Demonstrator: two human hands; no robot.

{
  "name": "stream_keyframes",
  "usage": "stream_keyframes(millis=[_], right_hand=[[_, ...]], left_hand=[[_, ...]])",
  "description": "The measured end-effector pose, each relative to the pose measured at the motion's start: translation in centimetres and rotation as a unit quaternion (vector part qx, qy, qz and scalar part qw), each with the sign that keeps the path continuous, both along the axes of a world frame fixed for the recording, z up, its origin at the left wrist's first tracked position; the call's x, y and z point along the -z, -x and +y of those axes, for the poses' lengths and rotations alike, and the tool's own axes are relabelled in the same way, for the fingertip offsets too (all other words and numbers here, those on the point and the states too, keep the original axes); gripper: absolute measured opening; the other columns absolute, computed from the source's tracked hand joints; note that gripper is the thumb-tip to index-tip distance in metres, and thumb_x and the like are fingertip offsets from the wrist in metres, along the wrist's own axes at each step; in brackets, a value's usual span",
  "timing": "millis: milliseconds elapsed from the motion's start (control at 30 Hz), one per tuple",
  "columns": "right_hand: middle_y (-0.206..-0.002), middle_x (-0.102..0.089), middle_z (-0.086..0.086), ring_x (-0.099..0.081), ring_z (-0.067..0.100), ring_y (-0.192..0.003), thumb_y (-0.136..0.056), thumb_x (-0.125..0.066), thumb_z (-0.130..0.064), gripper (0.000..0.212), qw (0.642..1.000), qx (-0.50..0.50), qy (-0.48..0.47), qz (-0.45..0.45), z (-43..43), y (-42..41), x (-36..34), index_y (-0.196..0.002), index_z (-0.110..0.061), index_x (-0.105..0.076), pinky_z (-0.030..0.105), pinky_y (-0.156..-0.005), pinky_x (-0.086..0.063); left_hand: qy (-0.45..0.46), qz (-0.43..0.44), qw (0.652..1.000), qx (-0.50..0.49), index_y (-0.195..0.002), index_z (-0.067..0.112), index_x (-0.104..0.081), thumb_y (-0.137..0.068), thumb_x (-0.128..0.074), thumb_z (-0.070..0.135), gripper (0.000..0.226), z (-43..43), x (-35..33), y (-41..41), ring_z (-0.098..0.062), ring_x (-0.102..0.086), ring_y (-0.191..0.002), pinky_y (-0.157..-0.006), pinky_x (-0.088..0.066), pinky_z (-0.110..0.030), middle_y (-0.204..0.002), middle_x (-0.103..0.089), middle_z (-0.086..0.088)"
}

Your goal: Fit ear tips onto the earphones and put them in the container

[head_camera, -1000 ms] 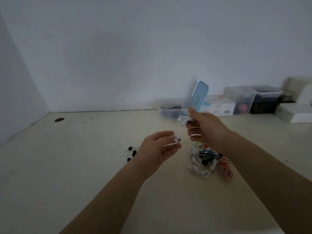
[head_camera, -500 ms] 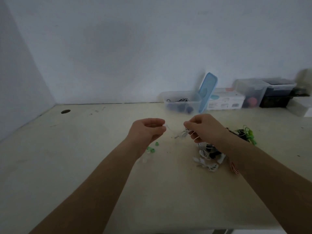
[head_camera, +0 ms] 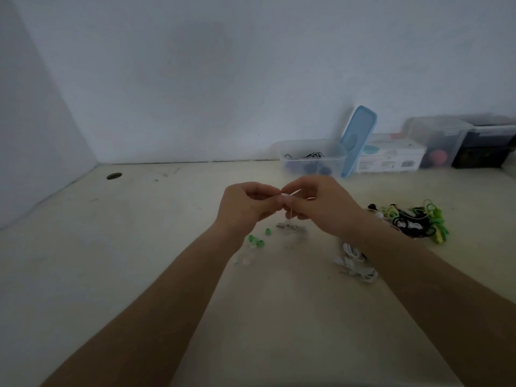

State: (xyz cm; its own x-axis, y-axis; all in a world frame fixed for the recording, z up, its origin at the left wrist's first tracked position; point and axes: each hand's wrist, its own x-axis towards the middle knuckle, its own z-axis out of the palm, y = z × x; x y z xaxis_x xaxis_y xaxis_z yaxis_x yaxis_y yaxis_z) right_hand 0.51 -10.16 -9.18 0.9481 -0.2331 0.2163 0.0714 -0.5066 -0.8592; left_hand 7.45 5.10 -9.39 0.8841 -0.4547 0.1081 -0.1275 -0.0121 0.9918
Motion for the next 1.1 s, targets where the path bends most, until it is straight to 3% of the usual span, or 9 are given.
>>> stream_keyframes(millis=[67, 133, 233, 367, 500, 733, 900, 1100], right_hand=[[-0.074, -0.075, 0.007, -0.071, 0.017, -0.067, -0.091, -0.070, -0.014, 0.010, 0.999, 0.004, -0.029, -0.028, 0.0, -0.2, 0.4, -0.100, -0.011, -0.071, 0.029, -0.070, -0.060], [-0.071, -0.073, 0.005, -0.065, 0.013, -0.058, -0.089, -0.070, -0.007, 0.009, 0.997, 0.013, -0.068, -0.031, -0.1, -0.4, 0.7, -0.095, -0.013, -0.073, 0.024, -0.060, -0.056], [-0.067, -0.070, 0.004, -0.057, 0.010, -0.052, -0.087, -0.069, -0.003, 0.010, 0.994, 0.028, -0.105, -0.019, -0.5, -0.5, 1.0, -0.092, -0.011, -0.073, 0.018, -0.053, -0.046], [-0.071, -0.071, 0.006, -0.056, 0.009, -0.054, -0.087, -0.068, -0.005, 0.010, 0.994, 0.033, -0.109, -0.004, -0.7, -0.7, 1.3, -0.094, -0.011, -0.074, 0.019, -0.055, -0.047], [-0.071, -0.071, 0.006, -0.056, 0.011, -0.055, -0.087, -0.069, -0.006, 0.011, 0.992, 0.032, -0.118, 0.000, -0.7, -0.7, 1.6, -0.094, -0.011, -0.074, 0.021, -0.056, -0.046], [-0.068, -0.070, 0.006, -0.054, 0.013, -0.055, -0.086, -0.069, -0.004, 0.008, 0.986, 0.018, -0.163, 0.004, -0.8, -1.2, 2.1, -0.091, -0.008, -0.073, 0.023, -0.056, -0.045], [-0.068, -0.067, 0.011, -0.049, 0.018, -0.054, -0.087, -0.066, 0.002, 0.007, 0.972, -0.028, -0.235, -0.015, -0.4, -1.4, 2.3, -0.091, -0.002, -0.070, 0.024, -0.051, -0.043], [-0.077, -0.073, 0.015, -0.054, 0.020, -0.057, -0.087, -0.069, -0.002, 0.009, 0.969, -0.051, -0.228, -0.074, -0.5, -1.1, 3.5, -0.095, -0.006, -0.071, 0.027, -0.057, -0.047]], left_hand=[[-0.046, -0.023, 0.999, 0.008, -0.093, 0.006, -0.075, -0.082, -0.078, 0.011, 0.013, 0.8, 0.1, -0.5, -0.016, -0.072, -0.076, -0.074, -0.060, -0.026, -0.085, -0.076, -0.009], [-0.142, -0.104, 0.984, -0.001, -0.088, 0.017, -0.077, -0.084, -0.076, 0.021, 0.005, 2.0, 0.3, -1.1, -0.010, -0.069, -0.073, -0.069, -0.060, -0.025, -0.081, -0.075, 0.001], [-0.302, -0.230, 0.925, -0.005, -0.079, 0.030, -0.075, -0.081, -0.078, 0.028, 0.004, 3.9, 0.1, -1.6, 0.000, -0.066, -0.068, -0.061, -0.054, -0.018, -0.076, -0.072, 0.014], [-0.427, -0.227, 0.875, 0.005, -0.071, 0.028, -0.074, -0.073, -0.083, 0.036, 0.012, 4.8, 0.5, -1.2, -0.001, -0.065, -0.065, -0.067, -0.055, -0.024, -0.070, -0.070, 0.014], [-0.476, -0.227, 0.850, -0.018, -0.068, 0.028, -0.074, -0.069, -0.083, 0.049, 0.023, 4.4, 1.4, -0.6, -0.006, -0.066, -0.064, -0.069, -0.059, -0.030, -0.064, -0.069, 0.011], [-0.470, -0.230, 0.852, -0.017, -0.068, 0.029, -0.071, -0.074, -0.078, 0.038, 0.012, 4.2, 1.2, -0.7, -0.005, -0.066, -0.064, -0.070, -0.060, -0.031, -0.066, -0.069, 0.012], [-0.271, -0.184, 0.945, -0.009, -0.079, 0.024, -0.074, -0.079, -0.078, 0.022, 0.004, 4.0, -0.6, -0.5, -0.015, -0.071, -0.066, -0.063, -0.061, -0.030, -0.071, -0.074, 0.005], [-0.102, -0.127, 0.986, -0.028, -0.097, 0.014, -0.072, -0.079, -0.080, 0.009, 0.020, 2.3, 1.1, -0.4, -0.012, -0.073, -0.076, -0.072, -0.058, -0.022, -0.084, -0.076, -0.001]])
